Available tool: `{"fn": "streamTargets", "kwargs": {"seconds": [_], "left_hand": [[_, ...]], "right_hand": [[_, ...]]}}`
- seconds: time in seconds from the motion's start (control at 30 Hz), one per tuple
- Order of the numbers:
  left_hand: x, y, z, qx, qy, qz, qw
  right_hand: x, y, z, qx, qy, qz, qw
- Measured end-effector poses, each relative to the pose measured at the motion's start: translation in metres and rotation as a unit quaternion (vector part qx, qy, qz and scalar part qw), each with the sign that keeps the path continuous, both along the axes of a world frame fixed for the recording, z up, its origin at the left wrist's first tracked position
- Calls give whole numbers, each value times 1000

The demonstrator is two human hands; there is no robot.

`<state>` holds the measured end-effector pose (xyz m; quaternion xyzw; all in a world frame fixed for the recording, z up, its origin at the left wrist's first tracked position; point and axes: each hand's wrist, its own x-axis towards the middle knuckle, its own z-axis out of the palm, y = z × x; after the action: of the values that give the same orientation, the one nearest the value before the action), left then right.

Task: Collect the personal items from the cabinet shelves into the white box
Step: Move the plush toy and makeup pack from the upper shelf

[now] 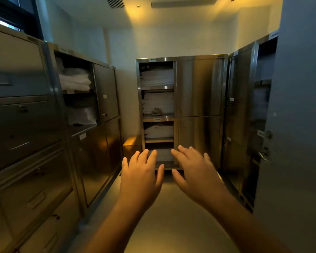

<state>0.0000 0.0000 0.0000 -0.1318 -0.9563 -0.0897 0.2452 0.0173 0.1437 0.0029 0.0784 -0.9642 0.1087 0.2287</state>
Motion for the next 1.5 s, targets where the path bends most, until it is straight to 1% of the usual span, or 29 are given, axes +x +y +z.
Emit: {"fn": "streamTargets", "kwargs": {"seconds": [0.23, 0.37, 0.5, 0.63, 0.7, 0.83, 1.0, 1.1, 1.3, 1.5], "left_hand": [[-112, 42, -7, 19, 10, 3, 1000], [-165, 48, -16, 23, 6, 16, 1000], [-217, 39, -20, 15, 8, 31, 999], [-271, 25, -26, 34, 6, 36, 999], [-304, 15, -30, 29, 2, 38, 999], [-373, -17, -32, 22, 2, 43, 999], [-462, -73, -19, -4, 1, 59, 998], [-511, -91, -10, -12, 13, 47, 999], [-586, -86, -25, -13, -20, 18, 1000], [-665, -68, -45, 13, -39, -3, 999]], "right_hand": [[-108, 51, -5, 1, 17, 0, 1000], [-172, 59, -6, -11, 4, 14, 1000], [-231, 49, -13, -17, -15, 40, 999], [-291, 34, -19, -10, -24, 59, 998], [-322, 24, -23, -4, -27, 59, 998], [-388, -1, -24, 13, -27, 57, 998], [-481, -44, -6, 4, -10, 54, 998], [-527, -64, -7, -12, -7, 49, 999], [-597, -69, -21, -17, -31, 32, 999], [-673, -56, -41, -24, -34, 27, 999]]}}
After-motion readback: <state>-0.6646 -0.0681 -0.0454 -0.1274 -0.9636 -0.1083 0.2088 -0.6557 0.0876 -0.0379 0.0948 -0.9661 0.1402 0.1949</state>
